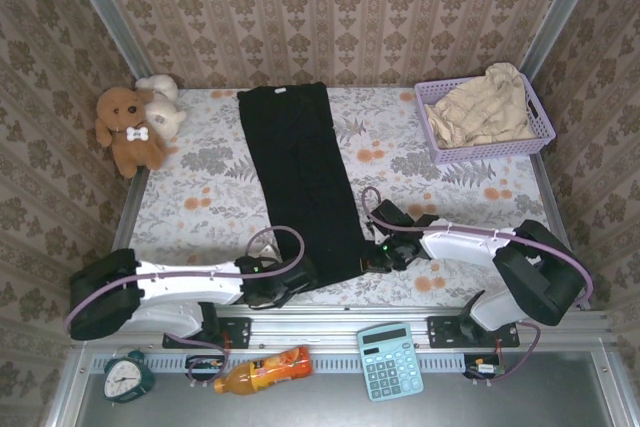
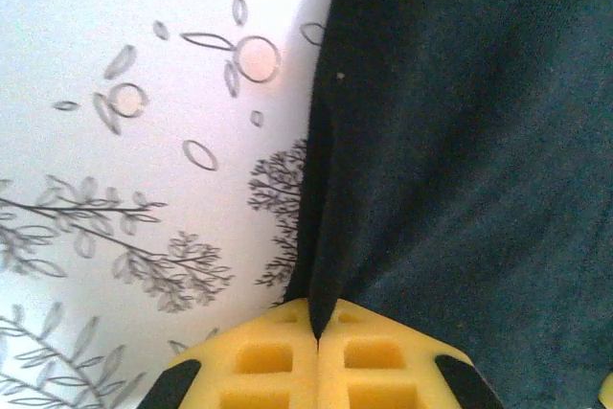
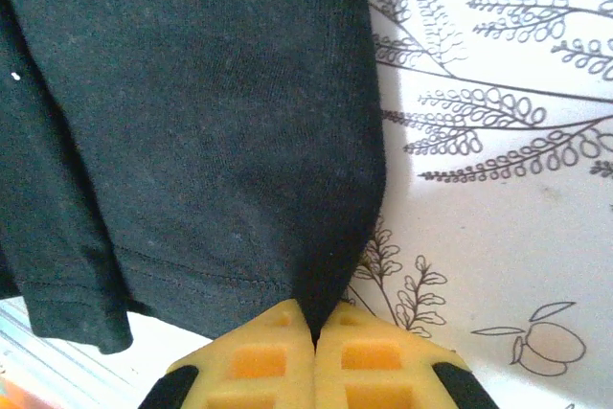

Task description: Fold and stack the mixed laundry pile

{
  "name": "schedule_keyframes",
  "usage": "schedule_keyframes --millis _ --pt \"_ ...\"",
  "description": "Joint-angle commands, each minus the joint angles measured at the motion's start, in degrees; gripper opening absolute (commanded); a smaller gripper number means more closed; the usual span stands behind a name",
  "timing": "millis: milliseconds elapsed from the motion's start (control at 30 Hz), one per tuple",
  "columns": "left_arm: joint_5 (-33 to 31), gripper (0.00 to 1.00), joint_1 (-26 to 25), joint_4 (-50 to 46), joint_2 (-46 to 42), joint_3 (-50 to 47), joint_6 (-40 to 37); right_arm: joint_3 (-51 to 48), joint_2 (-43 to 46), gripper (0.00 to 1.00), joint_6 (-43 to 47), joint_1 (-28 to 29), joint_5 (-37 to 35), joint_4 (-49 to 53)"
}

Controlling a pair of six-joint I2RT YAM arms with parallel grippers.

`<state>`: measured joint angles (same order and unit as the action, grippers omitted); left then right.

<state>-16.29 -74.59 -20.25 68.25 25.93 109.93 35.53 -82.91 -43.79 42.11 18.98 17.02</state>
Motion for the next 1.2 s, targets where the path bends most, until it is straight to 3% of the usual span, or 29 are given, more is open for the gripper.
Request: schedule_keyframes --millis 0,167,300,467,667,867,900,933,967,1033,1167 --pt "-1.2 0.00 0.1 -4.4 -5.4 -2.6 0.6 -1.4 0.8 0.00 -3.4 3.8 -2.9 0.7" --pt "-2.5 0.00 1.6 -14.8 -18.0 -2.5 -3.8 -2.2 5.9 0.00 -9.4 9.6 -4.8 2.7" --pt "-3.6 0.00 4.5 -20.9 -27.9 -1.5 -6.7 0.6 9.0 0.00 -12.2 10.1 -6.0 4.0" --pt "-0.7 0.00 14.6 -23.6 -32.7 2.8 -16.2 11.2 7.1 0.00 -8.9 6.8 -6.9 7.8" --pt "13.0 0.00 35.9 -13.6 -23.8 9.6 -32.6 27.7 -3.3 0.00 -1.6 -0.8 -6.8 11.2" --pt "26.6 0.02 57.1 -1.3 2.4 26.6 -48.8 50.7 -21.7 0.00 2.9 -9.4 -6.1 12.1" --pt "28.6 0.27 59.8 0.5 8.0 30.6 -51.0 56.6 -26.0 0.13 3.7 -10.7 -7.3 13.4" --pt "29.8 0.74 61.8 1.0 12.7 34.5 -52.6 61.6 -29.4 0.41 4.1 -11.8 -7.1 15.7" --pt "30.4 1.00 63.9 -1.6 17.8 39.9 -54.6 67.4 -33.4 0.97 4.1 -12.9 -7.7 17.8" --pt "31.5 1.00 66.0 -6.8 23.9 48.1 -58.1 75.3 -37.5 1.00 3.7 -14.7 -6.8 19.5" --pt "30.7 1.00 66.4 -7.7 24.7 51.8 -63.1 76.4 -34.9 1.00 5.0 -15.0 -8.9 17.2"
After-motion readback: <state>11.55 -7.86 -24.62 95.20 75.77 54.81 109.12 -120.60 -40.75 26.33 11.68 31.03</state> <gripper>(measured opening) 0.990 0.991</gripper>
